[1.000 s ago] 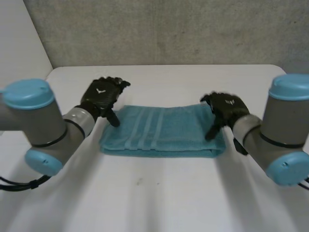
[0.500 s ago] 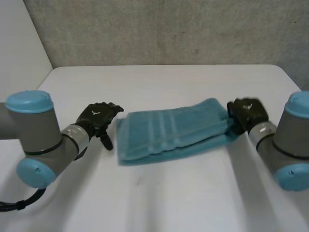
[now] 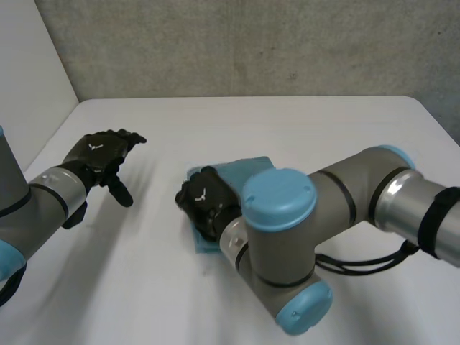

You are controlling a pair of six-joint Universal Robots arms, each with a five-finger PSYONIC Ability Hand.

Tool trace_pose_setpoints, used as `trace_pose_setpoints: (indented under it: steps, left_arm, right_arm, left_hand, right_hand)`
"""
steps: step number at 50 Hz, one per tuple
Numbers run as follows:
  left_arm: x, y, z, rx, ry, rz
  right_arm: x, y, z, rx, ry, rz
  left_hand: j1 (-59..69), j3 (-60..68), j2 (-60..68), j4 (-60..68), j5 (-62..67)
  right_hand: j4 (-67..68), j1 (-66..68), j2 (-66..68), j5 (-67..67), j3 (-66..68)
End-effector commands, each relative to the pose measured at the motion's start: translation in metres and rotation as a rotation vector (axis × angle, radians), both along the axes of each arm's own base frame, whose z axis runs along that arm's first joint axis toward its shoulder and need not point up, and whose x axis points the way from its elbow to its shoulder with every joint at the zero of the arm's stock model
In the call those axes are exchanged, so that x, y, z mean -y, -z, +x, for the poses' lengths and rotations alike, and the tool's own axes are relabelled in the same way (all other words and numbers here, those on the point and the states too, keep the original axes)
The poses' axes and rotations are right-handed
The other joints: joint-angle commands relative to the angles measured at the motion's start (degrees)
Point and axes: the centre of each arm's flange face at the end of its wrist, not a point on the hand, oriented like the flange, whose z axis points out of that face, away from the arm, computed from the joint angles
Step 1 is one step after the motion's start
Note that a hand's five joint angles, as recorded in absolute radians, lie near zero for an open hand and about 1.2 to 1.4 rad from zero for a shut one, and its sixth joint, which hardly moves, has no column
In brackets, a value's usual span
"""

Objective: Fold the laundry

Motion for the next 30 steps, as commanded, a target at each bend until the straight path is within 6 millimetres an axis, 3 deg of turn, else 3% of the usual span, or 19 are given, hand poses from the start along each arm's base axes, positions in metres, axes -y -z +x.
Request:
trace_pose_setpoints:
  steps: [1, 4, 5, 8, 9, 11, 14, 15, 16, 18, 24, 27, 30]
  left_arm:
    - [0.009, -0.034, -0.032, -0.143, 0.044, -0.072]
    - [0.011, -0.035, -0.042, -0.171, 0.055, -0.072]
    - [0.012, -0.040, -0.063, -0.205, 0.085, -0.083]
    - [0.010, -0.041, -0.077, -0.217, 0.105, -0.092]
    - [0.009, -0.037, -0.095, -0.220, 0.124, -0.095]
    - [0.009, -0.031, -0.104, -0.220, 0.131, -0.091]
    - [0.009, -0.018, -0.114, -0.209, 0.137, -0.070]
    - [0.007, -0.005, -0.119, -0.197, 0.141, -0.045]
    - [0.007, 0.002, -0.121, -0.189, 0.142, -0.030]
    - [0.002, 0.023, -0.126, -0.163, 0.140, 0.015]
    - [-0.009, 0.066, -0.115, -0.067, 0.076, 0.135]
    - [-0.014, 0.070, -0.111, -0.047, 0.065, 0.156]
    - [-0.017, 0.070, -0.107, -0.033, 0.063, 0.164]
  right_arm:
    - [0.013, -0.043, -0.015, 0.114, 0.106, 0.009]
    - [0.052, -0.090, -0.048, 0.349, 0.247, 0.099]
    - [0.059, -0.095, -0.054, 0.383, 0.269, 0.116]
    - [0.081, -0.101, -0.072, 0.477, 0.339, 0.193]
    - [0.085, -0.100, -0.075, 0.489, 0.346, 0.213]
    - [0.090, -0.099, -0.080, 0.503, 0.345, 0.248]
    - [0.101, -0.087, -0.087, 0.486, 0.343, 0.320]
    - [0.105, -0.080, -0.088, 0.471, 0.346, 0.341]
    - [0.111, -0.060, -0.089, 0.436, 0.352, 0.392]
    - [0.115, -0.044, -0.088, 0.410, 0.354, 0.432]
    - [0.126, -0.003, -0.090, 0.345, 0.393, 0.509]
    - [0.133, 0.015, -0.097, 0.314, 0.425, 0.547]
    - [0.131, 0.019, -0.097, 0.291, 0.428, 0.568]
  left_hand:
    - [-0.96, -2.06, -1.54, -1.56, -2.46]
    - [-0.79, -1.89, -1.36, -1.39, -2.29]
    - [0.38, -0.72, -0.20, -0.22, -1.12]
    - [0.56, -0.54, -0.02, -0.04, -0.94]
    - [1.39, 0.29, 0.81, 0.79, -0.11]
    - [1.90, 0.81, 1.33, 1.30, 0.41]
    - [1.90, 0.81, 1.33, 1.30, 0.41]
    - [1.90, 0.81, 1.33, 1.30, 0.41]
    - [1.90, 0.81, 1.33, 1.30, 0.41]
    - [1.90, 0.81, 1.33, 1.30, 0.41]
    - [0.90, -0.20, 0.32, 0.30, -0.60]
    - [0.39, -0.70, -0.18, -0.21, -1.11]
    - [0.22, -0.88, -0.35, -0.38, -1.28]
  right_hand:
    - [-24.73, -16.46, -22.74, -24.89, -24.52]
    - [-24.73, -16.46, -22.74, -24.89, -24.52]
    - [-24.73, -16.46, -22.74, -24.89, -24.52]
    - [-24.73, -16.46, -22.74, -24.89, -24.52]
    - [-24.73, -16.46, -22.74, -24.89, -24.52]
    - [-24.73, -16.46, -22.74, -24.89, -24.52]
    - [-24.73, -16.46, -22.74, -24.89, -24.52]
    - [-24.73, -16.46, -22.74, -24.89, -24.52]
    - [-24.73, -16.46, -22.74, -24.89, -24.52]
    - [-24.73, -16.46, -22.74, -24.89, -24.52]
    - [-24.73, -16.46, -22.74, -24.89, -24.52]
    - [-24.73, -16.46, -22.74, -24.89, -24.52]
    - [-24.73, -16.46, -22.74, -24.89, -24.52]
